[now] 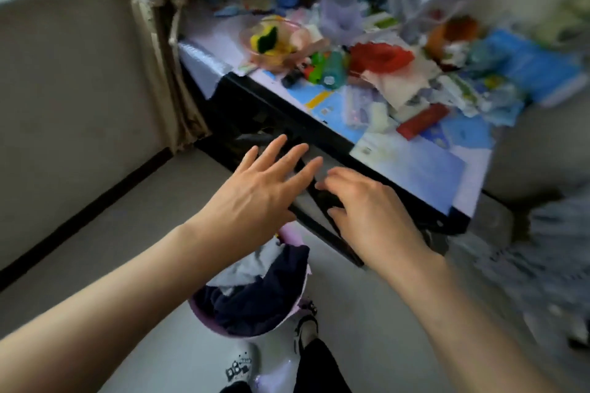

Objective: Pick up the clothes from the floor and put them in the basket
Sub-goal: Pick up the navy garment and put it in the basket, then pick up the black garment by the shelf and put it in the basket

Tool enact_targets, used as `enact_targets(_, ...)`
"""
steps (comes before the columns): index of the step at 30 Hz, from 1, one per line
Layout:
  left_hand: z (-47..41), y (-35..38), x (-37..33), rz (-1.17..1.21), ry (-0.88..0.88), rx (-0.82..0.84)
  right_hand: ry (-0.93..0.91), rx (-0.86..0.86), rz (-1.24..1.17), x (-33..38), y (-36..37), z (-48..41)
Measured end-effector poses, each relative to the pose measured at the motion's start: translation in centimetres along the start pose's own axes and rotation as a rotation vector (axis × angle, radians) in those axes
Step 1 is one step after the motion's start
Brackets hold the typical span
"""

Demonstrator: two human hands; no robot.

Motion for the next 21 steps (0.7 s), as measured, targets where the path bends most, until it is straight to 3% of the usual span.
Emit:
enact_targets(8,-1.6,-4.5,-20.2,-0.011,0.553,-0.048,0.502,-0.197,0.285,-5.5,-8.9,19.6)
enact_targets(13,0.1,-5.7,-33.1,-0.018,0.809,-0.077,0.765,-0.257,0.36,-7.6,-12.0,31.8)
enact_targets(21,9.9,-7.1,-60.3,0.025,1.239,-0.153,1.252,-0.385,0.406,-9.3,-14.7,60.3)
Point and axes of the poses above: each hand's wrist, its own z-axis away from the middle knuckle, its own y-axis out of the palm, x = y × z, the point moved 9 cm from there along -z, towards the middle knuckle, and after that the axes turned 3 degrees about -z, right-handed, at the moved point
